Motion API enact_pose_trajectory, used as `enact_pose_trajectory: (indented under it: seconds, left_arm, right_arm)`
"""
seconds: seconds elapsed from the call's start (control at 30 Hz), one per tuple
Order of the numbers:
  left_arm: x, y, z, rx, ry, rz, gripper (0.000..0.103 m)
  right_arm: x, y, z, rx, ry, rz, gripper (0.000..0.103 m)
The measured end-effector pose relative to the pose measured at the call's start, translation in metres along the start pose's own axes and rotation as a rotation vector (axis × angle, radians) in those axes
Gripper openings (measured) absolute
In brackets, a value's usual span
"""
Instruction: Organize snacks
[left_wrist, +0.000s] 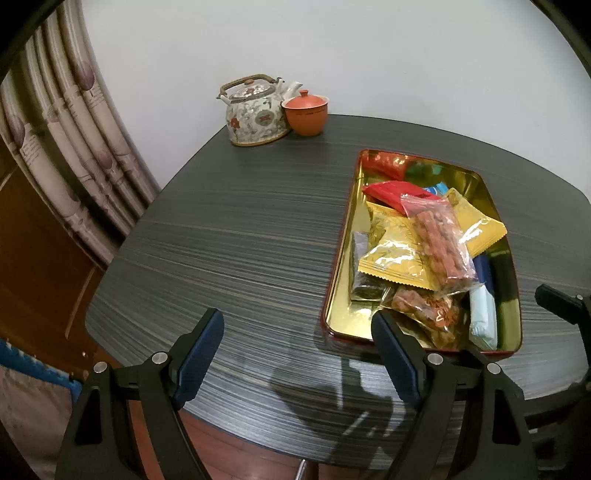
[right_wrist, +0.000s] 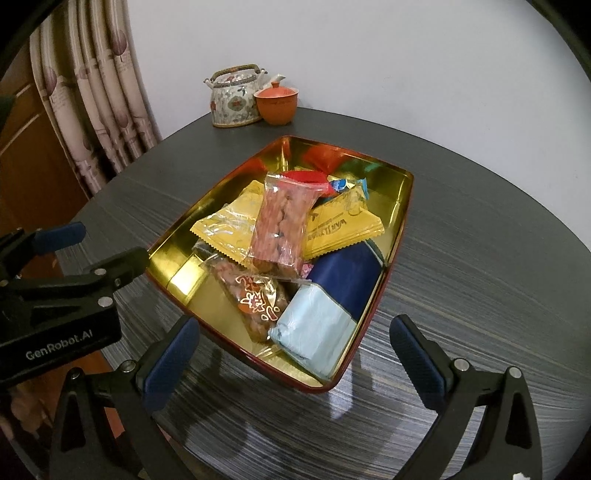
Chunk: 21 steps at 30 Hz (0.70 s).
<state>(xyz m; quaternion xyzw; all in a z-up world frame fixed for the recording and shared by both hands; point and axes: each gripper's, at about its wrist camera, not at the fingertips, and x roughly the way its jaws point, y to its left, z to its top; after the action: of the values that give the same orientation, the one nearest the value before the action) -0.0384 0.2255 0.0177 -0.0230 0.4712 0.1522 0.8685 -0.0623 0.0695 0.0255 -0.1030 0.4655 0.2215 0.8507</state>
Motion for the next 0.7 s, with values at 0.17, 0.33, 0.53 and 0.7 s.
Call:
enact_pose_trajectory:
  seconds: [0.17, 0.33, 0.53, 0.7]
  left_arm:
    - [-0.0003, 0.0007, 0.0000, -0.002, 0.002, 0.000, 0.082]
    - [0.0000, 0.0012, 0.0003, -0.002, 0.004, -0.002, 0.082]
    - [0.0001, 0.0020, 0.0001, -0.003, 0.006, -0.002, 0.082]
    - [-0.0003, 0.0017, -0.0003, -0.004, 0.006, -0.004, 0.082]
  right_arm:
    - [0.0005, 0.0006, 0.0005, 0.001, 0.001, 0.001, 0.102]
    - [0.0018, 0.0005, -0.0004, 0.001, 0.006, -0.002, 0.102]
    - [0.0029, 0.0019, -0.0023, -0.009, 0.009, -0.002, 0.102]
    - [0.0042, 0.0017, -0.0034, -0.005, 0.013, 0.004, 0.102]
